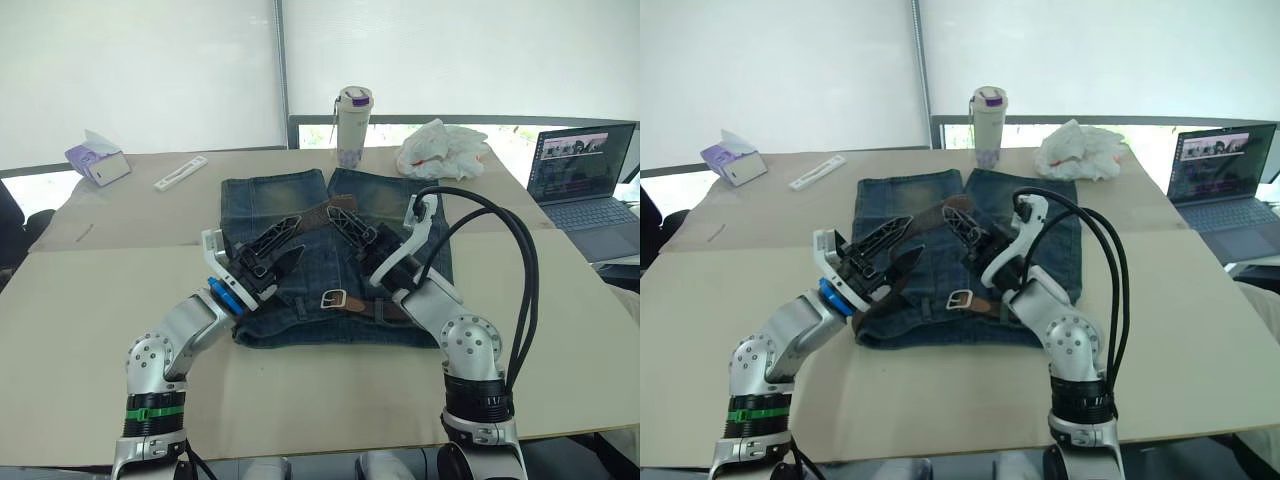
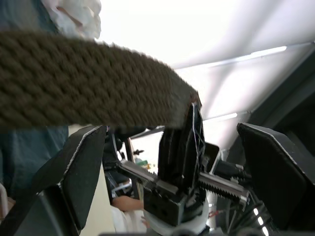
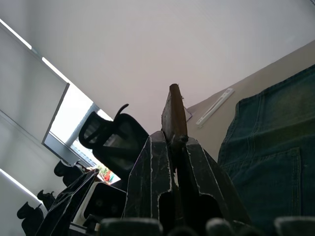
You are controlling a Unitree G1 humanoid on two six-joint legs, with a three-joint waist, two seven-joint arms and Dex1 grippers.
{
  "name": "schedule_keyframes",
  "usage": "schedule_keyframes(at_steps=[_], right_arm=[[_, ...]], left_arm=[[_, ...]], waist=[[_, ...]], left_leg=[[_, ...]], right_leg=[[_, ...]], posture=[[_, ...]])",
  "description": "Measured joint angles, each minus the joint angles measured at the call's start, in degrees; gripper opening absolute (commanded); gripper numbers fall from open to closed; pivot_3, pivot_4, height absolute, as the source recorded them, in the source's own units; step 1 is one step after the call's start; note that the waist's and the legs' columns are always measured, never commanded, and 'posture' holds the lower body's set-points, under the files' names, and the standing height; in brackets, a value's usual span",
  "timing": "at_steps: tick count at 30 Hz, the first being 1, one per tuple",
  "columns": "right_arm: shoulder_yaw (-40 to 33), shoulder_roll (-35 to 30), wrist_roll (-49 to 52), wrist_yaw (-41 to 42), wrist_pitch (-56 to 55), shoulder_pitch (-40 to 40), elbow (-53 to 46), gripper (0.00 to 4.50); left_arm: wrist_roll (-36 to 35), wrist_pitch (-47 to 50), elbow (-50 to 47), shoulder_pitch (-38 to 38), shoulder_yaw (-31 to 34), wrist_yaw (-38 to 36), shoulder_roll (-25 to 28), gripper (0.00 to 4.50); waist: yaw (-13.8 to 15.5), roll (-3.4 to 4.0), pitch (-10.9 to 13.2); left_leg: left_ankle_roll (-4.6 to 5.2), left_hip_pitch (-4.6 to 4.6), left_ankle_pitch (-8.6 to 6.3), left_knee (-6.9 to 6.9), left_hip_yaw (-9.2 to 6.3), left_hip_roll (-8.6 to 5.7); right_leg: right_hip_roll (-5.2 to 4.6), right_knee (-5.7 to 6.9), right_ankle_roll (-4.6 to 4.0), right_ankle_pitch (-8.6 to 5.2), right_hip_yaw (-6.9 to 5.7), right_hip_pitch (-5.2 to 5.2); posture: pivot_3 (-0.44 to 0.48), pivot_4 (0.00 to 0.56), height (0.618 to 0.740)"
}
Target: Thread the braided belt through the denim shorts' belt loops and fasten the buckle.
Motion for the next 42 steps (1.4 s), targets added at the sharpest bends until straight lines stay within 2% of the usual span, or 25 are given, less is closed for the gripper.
schedule_keyframes(at_steps=[4,6,11,14,15,17,21,24,27,31,33,36,38,42], right_arm=[[0.1,0.1,1.2,0.0,0.7,0.0,0.0,0.00],[0.1,-0.2,1.3,0.0,0.7,0.1,-0.1,0.00],[-0.3,-1.6,1.7,0.0,1.6,0.3,-0.1,0.00],[-0.4,-2.2,1.7,0.5,1.8,0.3,0.0,0.00],[-0.5,-2.5,1.7,0.8,1.8,0.3,0.0,0.00],[-0.4,-2.7,1.7,1.2,2.0,0.2,0.0,0.00],[-0.3,-2.7,1.7,1.3,2.3,0.2,0.0,0.00],[-0.4,-2.7,1.7,1.1,2.5,0.3,0.0,0.00],[-0.4,-2.7,1.7,1.0,2.6,0.5,0.0,0.00],[-1.2,-2.8,1.8,0.6,2.7,1.1,-0.1,0.00],[-1.6,-2.7,1.9,0.3,2.9,1.1,-0.1,0.00],[-2.0,-2.2,2.0,-0.3,3.1,1.1,-0.1,0.00],[-2.0,-1.6,2.2,-0.4,3.2,1.1,-0.1,0.00],[-1.8,-1.0,3.0,-0.7,3.2,1.1,-0.1,0.00]], left_arm=[[1.8,0.8,0.5,-0.1,-0.4,-2.3,-0.1,4.47],[1.9,4.4,0.6,-0.1,-0.9,-5.5,3.4,4.47],[5.7,16.7,0.6,-0.1,-1.0,-23.0,16.6,4.47],[15.2,19.3,0.6,-0.7,-2.5,-37.3,23.6,4.47],[19.1,18.9,1.2,-1.9,-2.9,-40.8,24.5,4.47],[24.2,16.7,3.4,-4.6,-3.1,-44.0,24.6,4.47],[40.2,4.6,4.5,-8.6,-5.9,-48.7,21.7,4.47],[46.3,-1.5,2.6,-8.9,-6.4,-51.7,19.1,4.47],[53.2,-9.5,-1.9,-8.2,-6.9,-53.4,17.1,4.47],[63.0,-18.7,-8.9,-4.5,-8.7,-55.3,17.5,4.47],[73.2,-27.9,-9.5,-2.0,-11.1,-54.2,17.6,4.47],[97.3,-50.3,-5.3,-0.3,-16.4,-46.3,17.6,4.47],[109.3,-62.0,-1.8,-0.6,-17.4,-39.3,17.2,4.47],[120.8,-71.7,3.4,-1.2,-17.5,-28.1,14.5,4.47]], waist=[[0.0,0.00,0.0],[-0.1,0.00,0.0],[-0.5,0.07,0.0],[-0.4,0.13,0.1],[-0.2,0.17,0.1],[0.0,0.18,0.1],[0.0,0.17,0.1],[-0.3,0.17,0.1],[-0.3,0.17,0.1],[-0.3,0.18,0.1],[-0.3,0.18,0.1],[0.1,0.18,0.1],[0.3,0.18,0.1],[0.7,0.18,0.1]], left_leg=[[0.00,-0.05,0.00,-0.01,0.00,-0.01],[0.00,-0.05,0.00,-0.01,-0.01,-0.02],[0.00,-0.01,0.00,-0.07,0.03,0.08],[0.00,0.01,0.00,-0.13,0.16,0.15],[0.00,0.01,0.00,-0.14,0.20,0.15],[0.00,-0.01,0.00,-0.14,0.22,0.19],[-0.01,-0.12,0.00,-0.17,0.15,0.22],[-0.01,-0.15,0.00,-0.22,0.06,0.28],[-0.02,-0.14,-0.01,-0.23,0.06,0.49],[-0.02,-0.08,-0.01,-0.28,0.11,0.57],[-0.02,-0.05,-0.01,-0.29,0.13,0.58],[-0.02,-0.08,-0.01,-0.31,0.13,0.58],[-0.02,-0.10,-0.01,-0.32,0.13,0.61],[-0.02,-0.19,-0.01,-0.32,0.12,0.63]], right_leg=[[-0.01,-0.05,0.00,0.00,-0.01,-0.01],[0.04,-0.06,-0.01,0.01,-0.02,-0.02],[0.28,-0.09,-0.08,0.03,0.00,-0.05],[0.43,-0.14,-0.21,0.05,0.01,-0.07],[0.44,-0.17,-0.23,0.05,-0.02,-0.06],[0.45,-0.19,-0.25,0.04,-0.06,-0.06],[0.41,-0.25,-0.31,0.08,0.04,-0.12],[0.38,-0.26,-0.30,0.09,0.15,-0.18],[0.39,-0.25,-0.33,0.12,0.16,-0.18],[0.42,-0.25,-0.34,0.12,0.21,-0.15],[0.44,-0.26,-0.35,0.13,0.21,-0.13],[0.44,-0.31,-0.41,0.17,0.20,-0.15],[0.42,-0.33,-0.41,0.17,0.21,-0.17],[0.38,-0.31,-0.35,0.20,0.19,-0.17]], posture=[[0.000,0.150,0.740],[0.000,0.150,0.740],[0.000,0.150,0.740],[0.000,0.150,0.740],[0.000,0.150,0.740],[0.000,0.150,0.740],[0.000,0.150,0.740],[0.000,0.150,0.740],[0.000,0.150,0.740],[0.000,0.150,0.740],[0.000,0.150,0.740],[0.000,0.150,0.740],[0.000,0.150,0.740],[0.000,0.150,0.740]])
